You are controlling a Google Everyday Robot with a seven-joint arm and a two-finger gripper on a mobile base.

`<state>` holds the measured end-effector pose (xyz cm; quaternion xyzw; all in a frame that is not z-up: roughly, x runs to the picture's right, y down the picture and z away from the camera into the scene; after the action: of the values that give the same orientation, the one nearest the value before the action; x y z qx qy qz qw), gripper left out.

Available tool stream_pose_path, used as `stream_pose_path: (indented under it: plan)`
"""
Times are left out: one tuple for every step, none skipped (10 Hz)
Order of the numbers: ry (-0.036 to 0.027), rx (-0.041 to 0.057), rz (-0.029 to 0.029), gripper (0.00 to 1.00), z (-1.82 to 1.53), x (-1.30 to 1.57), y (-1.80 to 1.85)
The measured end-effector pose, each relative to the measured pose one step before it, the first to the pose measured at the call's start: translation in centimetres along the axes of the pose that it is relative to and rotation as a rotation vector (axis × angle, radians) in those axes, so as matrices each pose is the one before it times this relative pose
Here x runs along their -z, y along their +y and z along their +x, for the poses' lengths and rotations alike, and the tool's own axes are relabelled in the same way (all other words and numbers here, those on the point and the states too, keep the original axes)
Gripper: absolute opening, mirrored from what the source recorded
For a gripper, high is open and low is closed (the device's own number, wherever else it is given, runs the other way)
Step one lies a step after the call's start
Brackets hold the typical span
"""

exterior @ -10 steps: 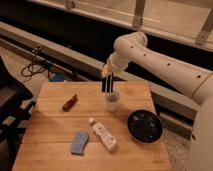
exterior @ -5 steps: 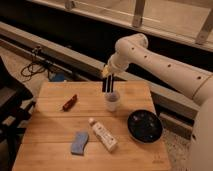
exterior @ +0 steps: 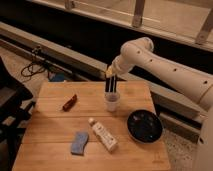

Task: Place the eraser in the ceramic cup

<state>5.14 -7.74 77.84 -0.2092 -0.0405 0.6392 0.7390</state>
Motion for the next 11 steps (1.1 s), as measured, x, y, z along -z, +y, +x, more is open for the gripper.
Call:
stream_pose_path:
  plan:
    - [0.00652, -0.00303, -0.00576, 0.09, 0.015, -0.318, -0.067]
    - [0.00853, -0.01101, -0.00164, 0.09, 0.429, -0.526, -0.92]
    - [0.00734, -0.00755, -0.00255, 0.09, 0.453, -0.521, -0.623]
    - [0.00981, -0.00243, -0.01046, 0.09, 0.345, -0.567, -0.044]
    - [0.00773, -0.00342, -0.00655, 0.09, 0.308, -0.302, -0.113]
    - [0.00252, -0.00575, -0.00263, 0.09, 0.25, -0.111, -0.381]
    - [-0.00044, -0.00715, -0.00567, 0.11, 0.192, -0.025, -0.365]
    - [-0.00344, -0.0059, -0.01171, 0.21, 0.113, -0.023, -0.22]
    - [-0.00038, -0.00307, -0.00826, 0.29, 0.131, -0.087, -0.046]
    - [0.00097, -0.0033, -0.01327, 0.41, 0.22, -0.257, 0.075]
    - [0.00376, -0.00278, -0.00893, 0.5, 0.298, -0.309, 0.059]
